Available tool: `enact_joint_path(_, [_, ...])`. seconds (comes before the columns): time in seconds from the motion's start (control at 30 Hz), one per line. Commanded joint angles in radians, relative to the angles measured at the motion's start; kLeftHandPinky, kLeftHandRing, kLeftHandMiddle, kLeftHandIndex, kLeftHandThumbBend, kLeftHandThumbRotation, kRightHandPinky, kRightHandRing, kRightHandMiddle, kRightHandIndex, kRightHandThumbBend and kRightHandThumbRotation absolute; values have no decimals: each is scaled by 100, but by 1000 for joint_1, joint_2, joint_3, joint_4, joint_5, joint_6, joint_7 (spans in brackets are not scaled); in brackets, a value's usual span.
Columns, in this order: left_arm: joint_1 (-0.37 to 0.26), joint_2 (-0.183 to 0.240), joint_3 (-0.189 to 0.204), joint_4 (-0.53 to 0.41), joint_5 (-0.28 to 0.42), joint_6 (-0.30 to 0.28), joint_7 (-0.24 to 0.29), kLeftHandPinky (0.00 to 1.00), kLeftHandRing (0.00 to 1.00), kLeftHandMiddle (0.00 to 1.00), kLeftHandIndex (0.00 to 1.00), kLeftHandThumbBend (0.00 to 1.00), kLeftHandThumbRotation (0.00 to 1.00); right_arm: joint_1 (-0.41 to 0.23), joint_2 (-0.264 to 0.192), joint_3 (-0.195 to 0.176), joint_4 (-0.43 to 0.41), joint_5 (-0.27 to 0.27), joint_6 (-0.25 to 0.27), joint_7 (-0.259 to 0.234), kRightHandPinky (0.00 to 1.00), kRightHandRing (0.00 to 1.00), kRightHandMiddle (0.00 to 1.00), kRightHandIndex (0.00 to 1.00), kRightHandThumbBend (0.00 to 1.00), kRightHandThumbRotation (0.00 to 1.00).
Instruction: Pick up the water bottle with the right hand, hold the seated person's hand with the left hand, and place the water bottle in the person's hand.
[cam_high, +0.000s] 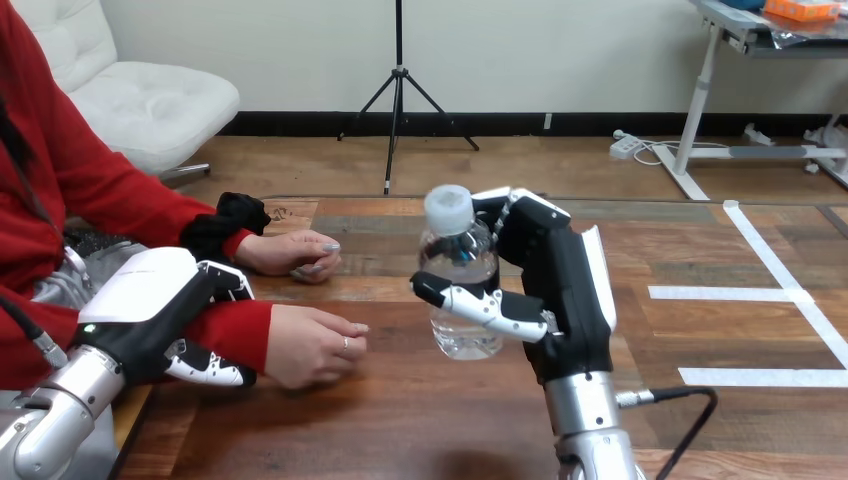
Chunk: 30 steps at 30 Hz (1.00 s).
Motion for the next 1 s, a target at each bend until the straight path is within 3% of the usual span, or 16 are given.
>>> enact_joint_path(0.0, [-40, -32, 24, -93, -32, -58, 6, 30, 36, 45, 48, 73, 8, -93, 119, 1, -12, 3, -41, -21, 37, 42, 46, 44, 78, 0])
enact_joint_path(0.97, [-35, -30, 43, -94, -50, -58, -39, 27, 33, 43, 46, 74, 7, -94, 99, 12, -17, -2, -53, -35, 37, 42, 47, 44, 79, 0])
